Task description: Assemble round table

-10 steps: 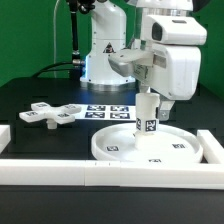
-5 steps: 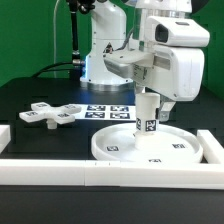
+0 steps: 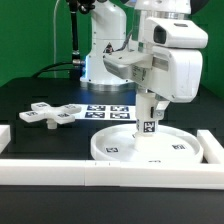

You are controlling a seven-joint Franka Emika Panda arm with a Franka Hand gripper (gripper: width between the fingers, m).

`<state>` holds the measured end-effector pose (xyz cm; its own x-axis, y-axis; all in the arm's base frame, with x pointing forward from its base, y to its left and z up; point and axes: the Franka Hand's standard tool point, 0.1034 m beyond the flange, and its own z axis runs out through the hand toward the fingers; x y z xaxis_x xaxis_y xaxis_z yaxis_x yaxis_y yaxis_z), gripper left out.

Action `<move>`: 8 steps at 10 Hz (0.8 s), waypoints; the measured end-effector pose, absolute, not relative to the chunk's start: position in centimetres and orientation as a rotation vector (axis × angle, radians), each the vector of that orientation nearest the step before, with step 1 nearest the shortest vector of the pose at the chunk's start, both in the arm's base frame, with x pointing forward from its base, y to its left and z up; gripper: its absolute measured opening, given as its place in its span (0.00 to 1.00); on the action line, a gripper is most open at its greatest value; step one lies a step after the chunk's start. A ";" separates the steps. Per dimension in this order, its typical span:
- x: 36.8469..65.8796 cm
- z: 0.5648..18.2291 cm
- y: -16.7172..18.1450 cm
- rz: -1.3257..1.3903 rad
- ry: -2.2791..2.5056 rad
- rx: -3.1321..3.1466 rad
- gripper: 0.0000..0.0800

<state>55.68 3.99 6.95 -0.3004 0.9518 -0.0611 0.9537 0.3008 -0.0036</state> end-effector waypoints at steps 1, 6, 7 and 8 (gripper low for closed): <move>55.7 6.9 4.0 -0.061 2.490 1.837 0.51; 55.6 6.7 3.9 -0.083 1.898 2.460 0.51; 55.6 6.7 3.8 -0.076 1.803 2.537 0.51; 55.6 6.7 3.8 -0.074 1.723 2.592 0.51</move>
Offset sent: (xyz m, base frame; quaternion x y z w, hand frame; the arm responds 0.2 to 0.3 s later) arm 0.0004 0.0003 -0.0051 0.0501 -0.0004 0.3221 0.9454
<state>55.61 3.81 6.72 0.3865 0.9206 -0.0553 0.9220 -0.3872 -0.0024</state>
